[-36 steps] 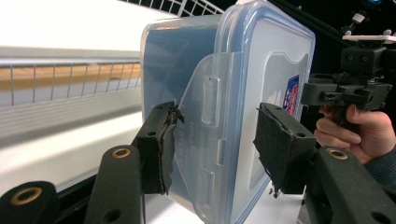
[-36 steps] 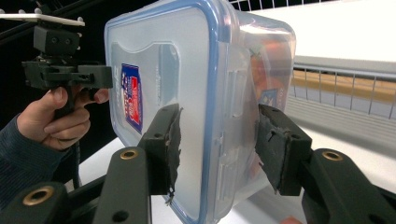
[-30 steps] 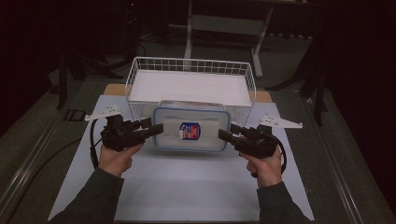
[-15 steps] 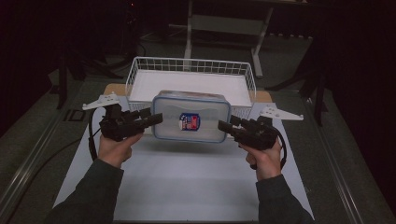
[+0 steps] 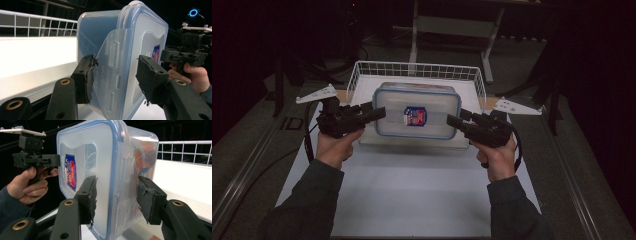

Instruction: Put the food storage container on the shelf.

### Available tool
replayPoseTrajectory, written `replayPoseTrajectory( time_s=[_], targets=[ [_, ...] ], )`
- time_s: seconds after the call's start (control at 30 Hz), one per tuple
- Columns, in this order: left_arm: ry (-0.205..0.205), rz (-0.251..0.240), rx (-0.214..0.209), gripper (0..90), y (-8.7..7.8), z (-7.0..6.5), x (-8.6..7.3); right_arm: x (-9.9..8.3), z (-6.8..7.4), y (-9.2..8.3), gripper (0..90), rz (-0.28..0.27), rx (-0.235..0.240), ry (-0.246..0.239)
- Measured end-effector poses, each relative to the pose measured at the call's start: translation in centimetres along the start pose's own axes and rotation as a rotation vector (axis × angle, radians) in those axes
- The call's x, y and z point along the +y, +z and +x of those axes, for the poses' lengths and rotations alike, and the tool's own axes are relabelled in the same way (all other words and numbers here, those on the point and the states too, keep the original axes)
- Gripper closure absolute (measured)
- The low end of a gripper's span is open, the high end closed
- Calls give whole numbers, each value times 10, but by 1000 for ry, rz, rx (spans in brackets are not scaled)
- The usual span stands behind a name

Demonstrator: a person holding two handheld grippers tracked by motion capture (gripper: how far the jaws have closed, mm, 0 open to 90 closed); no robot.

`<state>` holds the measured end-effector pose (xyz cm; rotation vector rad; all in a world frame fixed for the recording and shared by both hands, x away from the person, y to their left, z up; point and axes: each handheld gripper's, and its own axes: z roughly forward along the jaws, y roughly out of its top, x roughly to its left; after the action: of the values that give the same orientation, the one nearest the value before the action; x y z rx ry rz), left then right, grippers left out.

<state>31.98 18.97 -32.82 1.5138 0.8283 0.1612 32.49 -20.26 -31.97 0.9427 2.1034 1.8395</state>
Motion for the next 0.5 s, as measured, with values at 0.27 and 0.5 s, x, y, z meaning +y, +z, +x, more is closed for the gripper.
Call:
replayPoseTrajectory(
  time_s=[0.27,0.5],
  targets=[
    [27,-16,8,488,4,3,14,13,-7,5,512,-16,9,-20],
    [38,-26,21,488,10,7,23,21,-19,12,513,-22,19,-12]
  ],
)
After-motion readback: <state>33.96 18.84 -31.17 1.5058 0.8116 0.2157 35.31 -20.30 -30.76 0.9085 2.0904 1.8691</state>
